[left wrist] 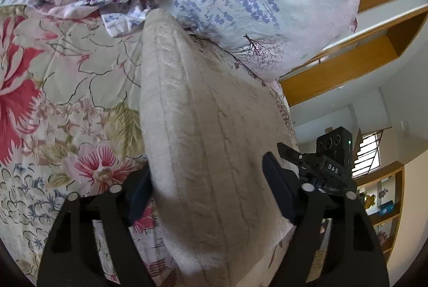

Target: Fold small clothes

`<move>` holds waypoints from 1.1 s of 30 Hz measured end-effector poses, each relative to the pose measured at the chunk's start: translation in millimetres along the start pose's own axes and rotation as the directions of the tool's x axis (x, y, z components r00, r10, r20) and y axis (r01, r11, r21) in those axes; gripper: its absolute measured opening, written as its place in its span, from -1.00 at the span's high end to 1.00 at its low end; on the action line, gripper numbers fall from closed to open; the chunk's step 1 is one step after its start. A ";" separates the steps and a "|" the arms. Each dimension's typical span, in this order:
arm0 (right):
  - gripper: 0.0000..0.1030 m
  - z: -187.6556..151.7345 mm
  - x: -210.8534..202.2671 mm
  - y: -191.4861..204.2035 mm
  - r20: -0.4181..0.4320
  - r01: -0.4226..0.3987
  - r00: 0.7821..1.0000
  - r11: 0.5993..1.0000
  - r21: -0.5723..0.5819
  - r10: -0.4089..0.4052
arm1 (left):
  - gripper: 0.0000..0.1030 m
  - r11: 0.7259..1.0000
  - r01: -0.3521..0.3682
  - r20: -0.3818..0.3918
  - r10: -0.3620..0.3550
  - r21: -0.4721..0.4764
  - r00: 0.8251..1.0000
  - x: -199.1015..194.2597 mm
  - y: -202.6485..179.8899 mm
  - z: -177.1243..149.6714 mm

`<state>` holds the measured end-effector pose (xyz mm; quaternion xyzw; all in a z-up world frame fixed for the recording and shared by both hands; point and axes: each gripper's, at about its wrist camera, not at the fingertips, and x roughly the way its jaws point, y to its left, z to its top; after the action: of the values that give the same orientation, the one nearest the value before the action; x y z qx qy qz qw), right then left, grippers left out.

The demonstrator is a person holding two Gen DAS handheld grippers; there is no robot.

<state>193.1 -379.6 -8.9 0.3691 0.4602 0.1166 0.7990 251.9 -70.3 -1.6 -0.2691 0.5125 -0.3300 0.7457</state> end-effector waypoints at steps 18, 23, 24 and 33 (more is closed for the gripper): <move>0.46 -47.7 -7.2 79.8 0.071 -0.167 0.982 0.979 -0.115 0.175 | 0.27 0.995 0.095 0.060 -0.093 -0.033 0.994 -94.8 24.6 -22.4; 0.47 -53.3 21.7 124.0 0.075 -0.141 0.984 0.960 -0.242 0.163 | 0.24 1.000 0.018 0.142 -0.015 -0.020 0.990 -143.6 42.8 -21.8; 0.47 -55.2 28.9 129.5 0.079 -0.129 0.985 0.956 -0.262 0.155 | 0.22 0.999 -0.001 0.150 0.006 -0.036 0.989 -148.6 51.2 -19.7; 0.15 -53.0 69.5 113.1 0.009 -0.007 1.000 0.984 -0.176 0.009 | -0.04 0.985 -0.088 0.181 0.114 -0.150 0.977 -146.8 101.6 -17.8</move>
<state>205.2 -238.3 8.7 0.2996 0.4427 0.1579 0.8302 219.5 106.1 3.5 -0.3247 0.4747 -0.2276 0.7858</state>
